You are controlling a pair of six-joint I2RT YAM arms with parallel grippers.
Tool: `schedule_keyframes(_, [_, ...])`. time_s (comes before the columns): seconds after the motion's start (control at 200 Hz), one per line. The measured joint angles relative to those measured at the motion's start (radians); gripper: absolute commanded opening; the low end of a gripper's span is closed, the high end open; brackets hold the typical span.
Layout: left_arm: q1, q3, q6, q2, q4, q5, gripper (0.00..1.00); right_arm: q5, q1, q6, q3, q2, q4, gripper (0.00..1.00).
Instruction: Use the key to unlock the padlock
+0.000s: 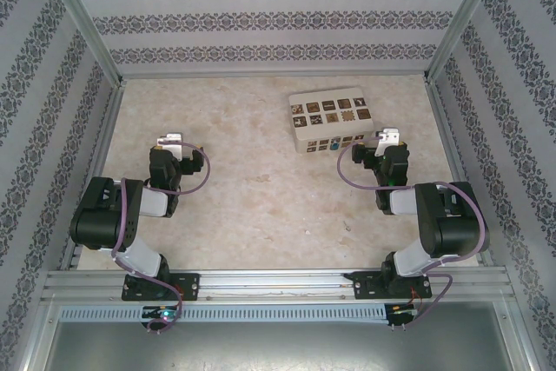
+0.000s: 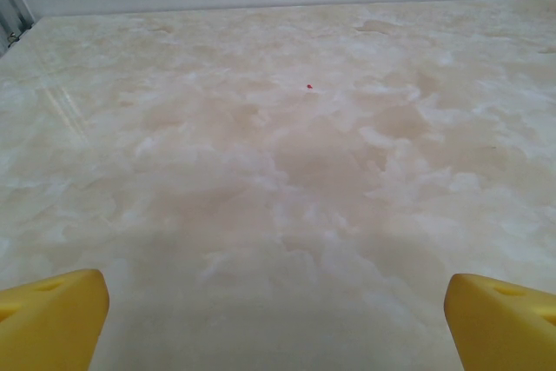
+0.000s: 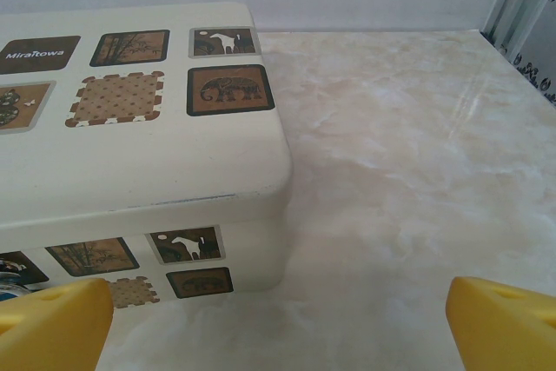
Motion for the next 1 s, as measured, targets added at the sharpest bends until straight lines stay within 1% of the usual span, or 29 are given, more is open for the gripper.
schedule_keyframes(0.475, [0.0, 0.0, 0.0, 0.0, 0.0, -0.001, 0.99, 0.0, 0.0, 0.0, 0.0, 0.0, 0.0, 0.98])
schedule_keyframes(0.545, [0.0, -0.015, 0.0, -0.002, 0.021, -0.007, 0.99, 0.0, 0.0, 0.0, 0.0, 0.0, 0.0, 0.98])
schedule_keyframes(0.615, [0.0, -0.053, -0.001, -0.023, 0.045, -0.02, 0.99, 0.008, 0.0, 0.001, -0.006, -0.01, 0.0, 0.98])
schedule_keyframes(0.685, [0.0, -0.092, -0.002, -0.077, 0.04, -0.034, 0.99, 0.016, 0.0, 0.001, -0.014, -0.037, -0.001, 0.98])
schedule_keyframes(0.779, [0.0, -0.095, -0.009, -0.202, -0.031, -0.054, 0.99, 0.026, 0.0, 0.005, -0.019, -0.103, -0.025, 0.98])
schedule_keyframes(0.854, [0.0, -0.055, -0.033, -0.319, -0.141, -0.061, 0.99, 0.038, 0.0, 0.02, -0.019, -0.176, -0.077, 0.98])
schedule_keyframes(0.919, [0.0, 0.007, -0.063, -0.401, -0.263, -0.058, 0.99, 0.046, 0.0, 0.045, -0.007, -0.251, -0.171, 0.98])
schedule_keyframes(0.999, [0.0, 0.099, -0.11, -0.481, -0.428, -0.035, 0.99, 0.045, -0.001, 0.08, 0.044, -0.327, -0.335, 0.98])
